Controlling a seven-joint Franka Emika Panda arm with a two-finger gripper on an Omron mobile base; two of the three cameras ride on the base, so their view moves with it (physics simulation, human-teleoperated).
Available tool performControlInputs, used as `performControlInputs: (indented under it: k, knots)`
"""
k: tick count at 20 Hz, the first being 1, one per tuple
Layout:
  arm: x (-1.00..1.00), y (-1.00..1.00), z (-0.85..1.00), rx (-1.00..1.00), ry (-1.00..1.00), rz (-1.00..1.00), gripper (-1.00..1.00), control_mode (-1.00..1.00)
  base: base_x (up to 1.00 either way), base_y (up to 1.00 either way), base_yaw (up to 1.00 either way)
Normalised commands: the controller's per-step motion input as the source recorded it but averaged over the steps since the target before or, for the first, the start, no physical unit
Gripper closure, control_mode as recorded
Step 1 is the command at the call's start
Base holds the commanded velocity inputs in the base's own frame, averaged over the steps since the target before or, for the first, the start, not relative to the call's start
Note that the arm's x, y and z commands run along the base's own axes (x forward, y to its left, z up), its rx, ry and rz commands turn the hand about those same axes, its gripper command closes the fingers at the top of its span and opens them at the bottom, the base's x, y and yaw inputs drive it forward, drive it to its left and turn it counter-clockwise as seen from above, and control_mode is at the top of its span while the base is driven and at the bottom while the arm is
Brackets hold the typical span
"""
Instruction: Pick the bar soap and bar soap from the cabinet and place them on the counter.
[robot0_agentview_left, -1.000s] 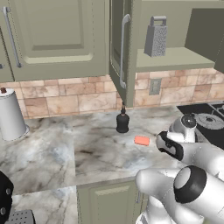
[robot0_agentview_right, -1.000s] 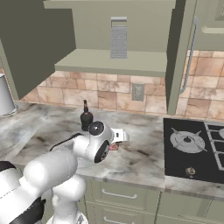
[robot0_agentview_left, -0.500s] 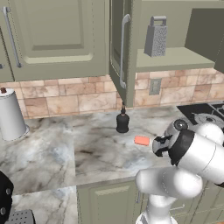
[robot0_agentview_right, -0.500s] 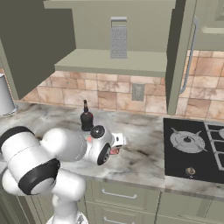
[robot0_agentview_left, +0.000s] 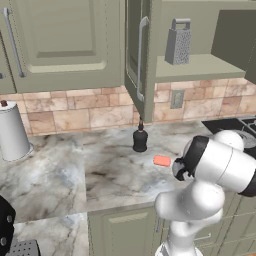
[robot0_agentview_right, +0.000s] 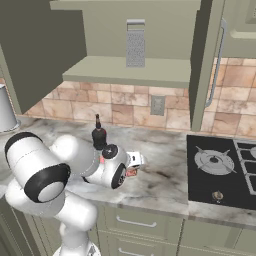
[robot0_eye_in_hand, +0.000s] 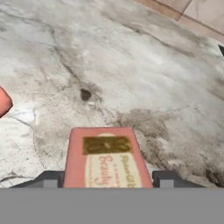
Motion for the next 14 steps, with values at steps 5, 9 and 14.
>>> performControlInputs:
  k: [5, 9, 14]
  knots:
    - [-0.01, 0.0, 0.22, 0.01, 0.0, 0.0, -1.0, -1.0, 0.0, 0.0, 0.0]
    - [-0.06, -0.04, 0.52, 0.05, 0.0, 0.0, -1.0, -1.0, 0.0, 0.0, 0.0]
    - [-0.3, -0.05, 0.47, 0.04, -0.06, 0.0, -1.0, -1.0, 0.0, 0.0, 0.0]
